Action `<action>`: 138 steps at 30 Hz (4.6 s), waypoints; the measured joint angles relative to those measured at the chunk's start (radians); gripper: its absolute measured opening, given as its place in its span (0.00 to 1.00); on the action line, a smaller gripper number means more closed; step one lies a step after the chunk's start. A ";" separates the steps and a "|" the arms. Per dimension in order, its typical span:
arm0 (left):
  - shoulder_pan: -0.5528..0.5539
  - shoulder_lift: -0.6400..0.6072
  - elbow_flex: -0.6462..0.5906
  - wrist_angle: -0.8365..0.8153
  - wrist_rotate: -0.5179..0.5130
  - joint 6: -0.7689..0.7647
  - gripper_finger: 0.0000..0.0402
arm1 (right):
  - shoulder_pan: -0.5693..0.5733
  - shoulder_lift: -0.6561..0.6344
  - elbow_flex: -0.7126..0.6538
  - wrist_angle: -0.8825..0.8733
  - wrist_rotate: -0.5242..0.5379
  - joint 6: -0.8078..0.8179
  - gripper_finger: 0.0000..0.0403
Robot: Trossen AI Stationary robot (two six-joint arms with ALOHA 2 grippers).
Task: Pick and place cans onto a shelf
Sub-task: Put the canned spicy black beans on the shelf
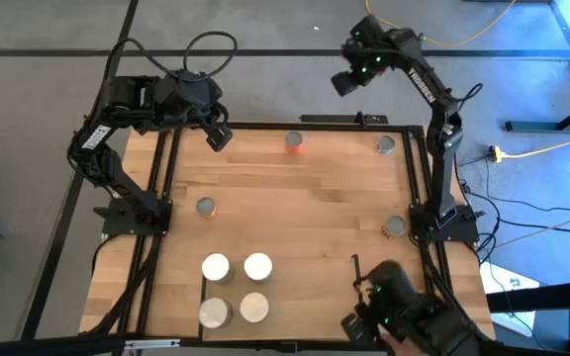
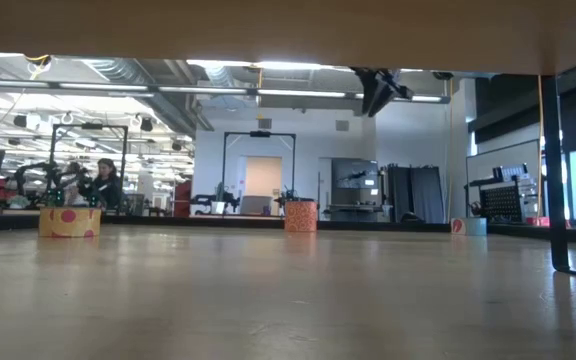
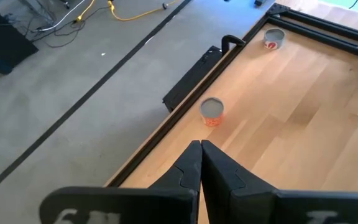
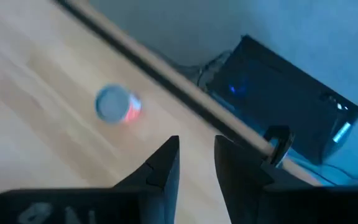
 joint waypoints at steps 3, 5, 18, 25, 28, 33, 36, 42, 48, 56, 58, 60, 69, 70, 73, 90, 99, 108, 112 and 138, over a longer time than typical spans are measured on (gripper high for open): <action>0.002 0.000 0.000 0.000 -0.001 -0.001 0.00 | -0.044 0.014 -0.001 0.036 -0.082 -0.002 0.26; 0.010 0.000 0.000 0.000 -0.004 -0.009 0.00 | -0.065 0.031 -0.002 0.062 -0.174 -0.025 0.26; 0.110 0.014 0.000 0.000 0.001 -0.022 0.00 | -0.124 0.126 -0.002 0.101 -0.449 -0.413 0.26; 0.144 0.028 0.000 0.000 0.004 -0.019 0.00 | -0.174 0.186 -0.002 0.092 -0.574 -0.343 0.26; 0.151 0.033 0.000 0.000 0.003 -0.017 0.00 | -0.178 0.206 -0.003 0.066 -0.660 -0.380 0.26; 0.160 0.041 0.001 0.000 0.002 0.005 0.00 | -0.149 0.208 -0.003 0.049 -0.675 -0.539 0.26; 0.170 0.044 0.000 0.000 0.005 0.008 0.00 | -0.134 0.208 -0.003 0.044 -0.565 -0.648 0.26; 0.171 0.051 0.000 0.000 0.004 0.008 0.00 | -0.128 0.205 0.000 -0.007 -0.413 -0.838 0.26; 0.171 0.051 0.000 0.000 0.004 0.008 0.00 | -0.127 0.188 0.001 -0.016 -0.402 -0.845 0.26; 0.171 0.051 0.000 0.000 0.004 0.008 0.00 | -0.125 0.187 0.001 -0.099 -0.475 -1.046 0.26; 0.171 0.051 0.000 0.000 0.004 0.008 0.00 | -0.123 0.187 0.001 -0.129 -0.496 -1.098 0.26; 0.171 0.051 0.000 0.000 0.003 0.008 0.00 | -0.122 0.187 0.001 -0.132 -0.500 -1.103 0.26; 0.171 0.051 0.000 0.000 0.003 0.008 0.00 | -0.122 0.187 0.001 -0.136 -0.484 -1.083 0.26; 0.171 0.051 0.000 0.000 0.003 0.008 0.00 | -0.121 0.187 0.001 -0.137 -0.475 -1.085 0.26; 0.171 0.051 0.000 0.000 0.003 0.008 0.00 | -0.117 0.187 0.001 -0.139 -0.474 -1.076 0.26; 0.171 0.051 0.000 0.000 0.003 0.008 0.00 | -0.210 0.153 0.001 -0.143 -0.264 -0.998 0.26; 0.171 0.051 0.000 0.000 0.003 0.008 0.00 | -0.244 0.153 -0.129 -0.143 -0.263 -1.056 0.26; 0.203 0.051 0.000 0.000 0.002 0.008 0.00 | -0.241 0.153 -0.297 -0.138 -0.289 -1.139 0.26; 0.218 0.051 0.000 0.000 0.002 0.008 0.00 | -0.234 0.153 -0.358 -0.131 -0.255 -1.157 0.26; 0.234 0.051 0.000 0.000 0.053 0.013 0.00 | -0.197 0.153 -0.125 -0.142 -0.160 -0.940 0.26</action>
